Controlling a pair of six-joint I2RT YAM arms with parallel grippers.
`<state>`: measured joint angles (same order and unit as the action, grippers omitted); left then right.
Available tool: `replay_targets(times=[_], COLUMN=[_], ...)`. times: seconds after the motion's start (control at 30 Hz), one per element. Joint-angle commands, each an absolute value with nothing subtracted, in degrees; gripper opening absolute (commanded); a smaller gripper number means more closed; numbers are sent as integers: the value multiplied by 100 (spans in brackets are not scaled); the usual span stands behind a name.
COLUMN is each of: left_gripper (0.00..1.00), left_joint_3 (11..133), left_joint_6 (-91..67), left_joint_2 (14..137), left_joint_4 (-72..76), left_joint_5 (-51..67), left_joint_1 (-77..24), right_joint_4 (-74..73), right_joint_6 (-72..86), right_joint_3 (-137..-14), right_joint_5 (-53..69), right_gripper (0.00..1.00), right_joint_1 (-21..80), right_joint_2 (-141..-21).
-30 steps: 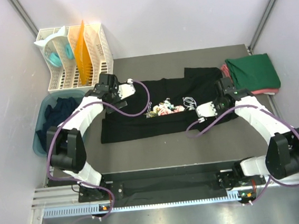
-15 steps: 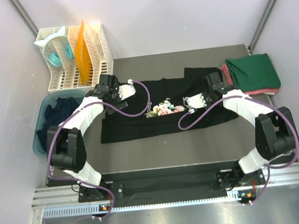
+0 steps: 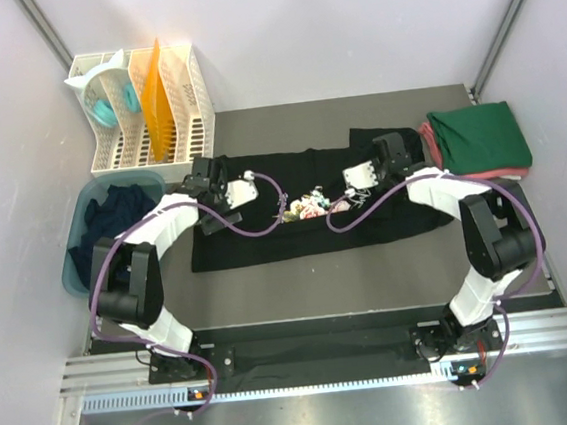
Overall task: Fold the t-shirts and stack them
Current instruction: Fold the flattened tshirt in 1/3 of the way
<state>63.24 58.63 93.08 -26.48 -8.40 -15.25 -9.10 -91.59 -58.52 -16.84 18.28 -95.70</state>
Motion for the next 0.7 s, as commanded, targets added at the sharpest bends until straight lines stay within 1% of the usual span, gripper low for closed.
replay_targets(times=[0.0, 0.23, 0.67], left_gripper=[98, 98, 98], left_joint_3=[6012, 5906, 5941], left_joint_6=[6003, 5941, 5889], left_joint_2=[8921, 8859, 8886], left_joint_4=[-2470, -2479, -2461], left_joint_5=[-826, -835, -809], left_joint_1=[-1512, -1512, -1512], right_joint_4=[516, 1247, 1714], right_joint_6=[-9053, -9088, -9088], right_joint_3=[-5985, -6012, -6109], right_joint_5=[-2179, -2566, -2918], right_gripper=[0, 0, 0], right_joint_1=[1916, 1916, 1872], right_joint_2=[-9852, -10230, -10591])
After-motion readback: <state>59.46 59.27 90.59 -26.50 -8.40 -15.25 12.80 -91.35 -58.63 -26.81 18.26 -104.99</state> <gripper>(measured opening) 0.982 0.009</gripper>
